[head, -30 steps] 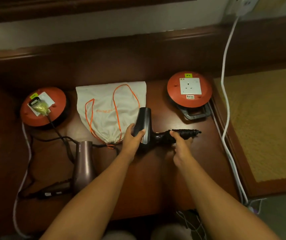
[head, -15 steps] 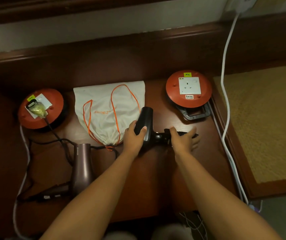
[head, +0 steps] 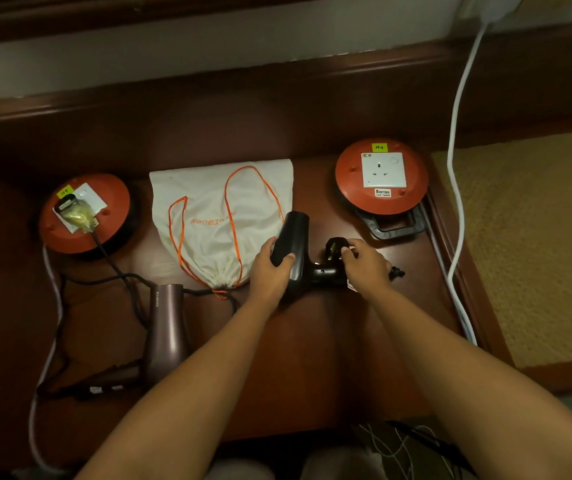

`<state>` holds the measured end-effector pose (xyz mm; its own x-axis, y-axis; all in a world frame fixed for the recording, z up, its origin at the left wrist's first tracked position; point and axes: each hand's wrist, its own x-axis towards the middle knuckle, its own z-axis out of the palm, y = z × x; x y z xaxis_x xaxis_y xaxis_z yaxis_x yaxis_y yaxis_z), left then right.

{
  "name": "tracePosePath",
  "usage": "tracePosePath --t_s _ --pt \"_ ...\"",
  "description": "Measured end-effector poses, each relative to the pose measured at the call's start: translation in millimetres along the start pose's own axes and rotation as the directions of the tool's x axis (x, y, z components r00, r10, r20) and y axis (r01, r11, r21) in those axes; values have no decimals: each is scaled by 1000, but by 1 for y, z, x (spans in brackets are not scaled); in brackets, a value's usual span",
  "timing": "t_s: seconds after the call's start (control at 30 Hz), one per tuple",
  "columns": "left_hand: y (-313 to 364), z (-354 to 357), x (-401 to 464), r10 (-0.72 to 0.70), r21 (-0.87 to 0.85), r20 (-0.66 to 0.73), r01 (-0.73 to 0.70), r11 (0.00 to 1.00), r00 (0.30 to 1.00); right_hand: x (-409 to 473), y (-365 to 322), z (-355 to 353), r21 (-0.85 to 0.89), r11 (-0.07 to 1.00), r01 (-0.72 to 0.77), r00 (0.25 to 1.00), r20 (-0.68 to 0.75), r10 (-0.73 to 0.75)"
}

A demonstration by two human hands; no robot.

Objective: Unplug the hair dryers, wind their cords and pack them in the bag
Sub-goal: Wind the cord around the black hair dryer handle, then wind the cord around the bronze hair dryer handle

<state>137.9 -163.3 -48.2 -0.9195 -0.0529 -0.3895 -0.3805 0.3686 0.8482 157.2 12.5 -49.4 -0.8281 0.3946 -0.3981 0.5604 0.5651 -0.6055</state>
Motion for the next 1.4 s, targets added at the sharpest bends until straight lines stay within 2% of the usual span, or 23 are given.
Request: tracePosePath --t_s 0.17,0.4,0.53,0.73,1.0,1.1,1.23,1.4 --pt "6 -3 -4 -19 29 17 18 999 1000 3 -6 -2 -126 992 -18 999 23 21" --pt "17 -9 -9 -33 118 55 26 993 998 -4 -14 -9 -152 988 -13 999 29 18" --pt "24 -18 -11 -43 162 53 34 986 998 -15 -21 -14 -231 970 80 997 8 -80" --pt "46 -56 -23 -22 131 3 21 991 1000 -35 -54 -16 -208 951 227 974 44 -223" --pt "64 -149 -41 85 88 -181 -70 994 980 -70 -137 8 -154 873 463 885 139 -445" --pt "60 -188 -44 191 254 -260 -124 959 947 -81 -169 27 -166 810 562 826 164 -540" --pt "41 -239 -39 258 547 -294 -60 835 920 -91 -211 61 -282 719 635 772 215 -598" --pt "10 -309 -17 232 654 -288 14 757 929 -98 -269 121 -285 684 671 741 275 -612"
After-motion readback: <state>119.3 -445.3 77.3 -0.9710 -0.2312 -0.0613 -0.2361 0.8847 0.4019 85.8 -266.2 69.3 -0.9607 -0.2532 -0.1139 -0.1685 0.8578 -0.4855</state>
